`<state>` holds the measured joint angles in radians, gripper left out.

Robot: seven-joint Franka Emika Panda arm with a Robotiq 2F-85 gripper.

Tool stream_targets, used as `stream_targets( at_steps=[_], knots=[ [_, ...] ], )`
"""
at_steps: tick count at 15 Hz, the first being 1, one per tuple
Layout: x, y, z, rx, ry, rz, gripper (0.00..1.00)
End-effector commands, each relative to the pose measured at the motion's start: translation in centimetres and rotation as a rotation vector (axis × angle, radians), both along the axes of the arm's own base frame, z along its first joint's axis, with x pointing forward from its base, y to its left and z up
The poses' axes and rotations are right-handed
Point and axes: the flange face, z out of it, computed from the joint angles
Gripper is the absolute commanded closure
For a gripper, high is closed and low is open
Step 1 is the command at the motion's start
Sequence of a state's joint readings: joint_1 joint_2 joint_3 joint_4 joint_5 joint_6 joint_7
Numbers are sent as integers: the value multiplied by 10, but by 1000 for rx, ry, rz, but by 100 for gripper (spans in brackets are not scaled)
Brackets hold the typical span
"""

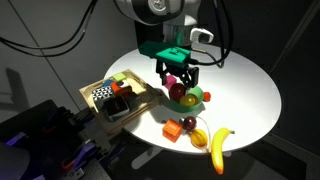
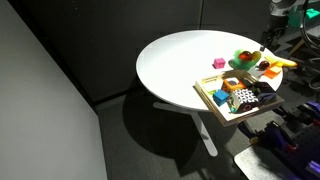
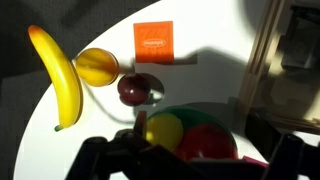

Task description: Put the lemon in the green bowl

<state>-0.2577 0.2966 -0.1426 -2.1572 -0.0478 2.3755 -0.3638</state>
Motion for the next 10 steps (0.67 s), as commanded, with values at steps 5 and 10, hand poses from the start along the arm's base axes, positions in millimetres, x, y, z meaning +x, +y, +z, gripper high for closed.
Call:
stream_targets(
  at_steps=[5, 10],
  knots=[
    [-47, 15, 43, 61, 92, -4, 0],
    [-73, 27, 65, 51, 92, -25, 0]
  ],
)
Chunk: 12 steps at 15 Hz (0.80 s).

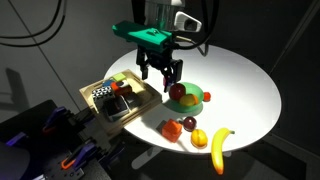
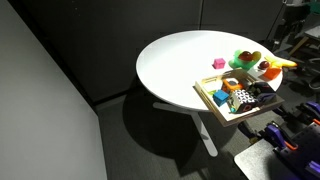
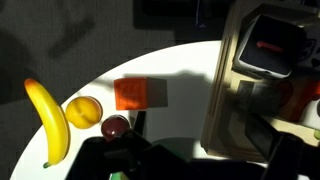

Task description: Put the lemon in the green bowl

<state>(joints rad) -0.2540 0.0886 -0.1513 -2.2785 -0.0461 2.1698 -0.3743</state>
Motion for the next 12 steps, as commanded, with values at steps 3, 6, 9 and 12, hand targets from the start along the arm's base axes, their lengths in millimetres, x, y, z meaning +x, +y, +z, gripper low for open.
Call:
stream_targets(
  at_steps=[3, 6, 9, 12],
  knots=[
    [-34, 17, 28, -28, -43, -43, 0],
    [-45, 27, 38, -31, -77, -75, 0],
    [-52, 34, 47, -41, -129, -114, 0],
    [-57, 39, 54, -62, -174, -145, 0]
  ],
)
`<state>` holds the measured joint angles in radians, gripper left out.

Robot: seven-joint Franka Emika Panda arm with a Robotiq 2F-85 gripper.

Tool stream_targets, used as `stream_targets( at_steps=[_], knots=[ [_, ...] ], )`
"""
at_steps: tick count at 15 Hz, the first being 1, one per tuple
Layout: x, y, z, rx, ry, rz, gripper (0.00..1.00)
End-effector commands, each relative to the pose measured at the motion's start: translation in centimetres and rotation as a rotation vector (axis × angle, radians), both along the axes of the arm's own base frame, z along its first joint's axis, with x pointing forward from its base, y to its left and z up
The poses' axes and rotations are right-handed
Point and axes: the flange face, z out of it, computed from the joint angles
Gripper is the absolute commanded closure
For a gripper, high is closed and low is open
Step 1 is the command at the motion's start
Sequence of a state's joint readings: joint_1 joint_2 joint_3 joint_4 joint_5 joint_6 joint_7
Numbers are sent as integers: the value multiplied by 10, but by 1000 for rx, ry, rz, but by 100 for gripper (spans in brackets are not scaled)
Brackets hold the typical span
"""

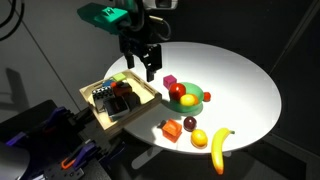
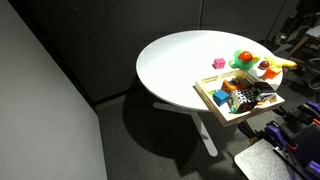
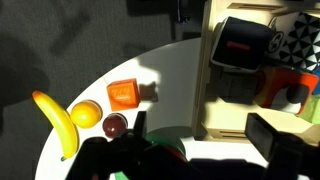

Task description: Put the lemon in the green bowl

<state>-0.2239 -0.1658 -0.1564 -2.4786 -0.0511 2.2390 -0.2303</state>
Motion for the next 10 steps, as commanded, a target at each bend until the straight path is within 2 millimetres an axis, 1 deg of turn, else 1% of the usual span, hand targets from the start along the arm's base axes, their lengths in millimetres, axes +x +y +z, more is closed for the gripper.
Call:
stream_targets(
  at_steps=[1, 4, 5, 10],
  knots=[
    [-12, 8, 12, -39, -66, -45, 0],
    [-14, 9, 15, -55, -102, -67, 0],
    [-8, 5, 9, -29, -71, -47, 0],
    [-10, 6, 11, -36, -86, -55, 0]
  ],
)
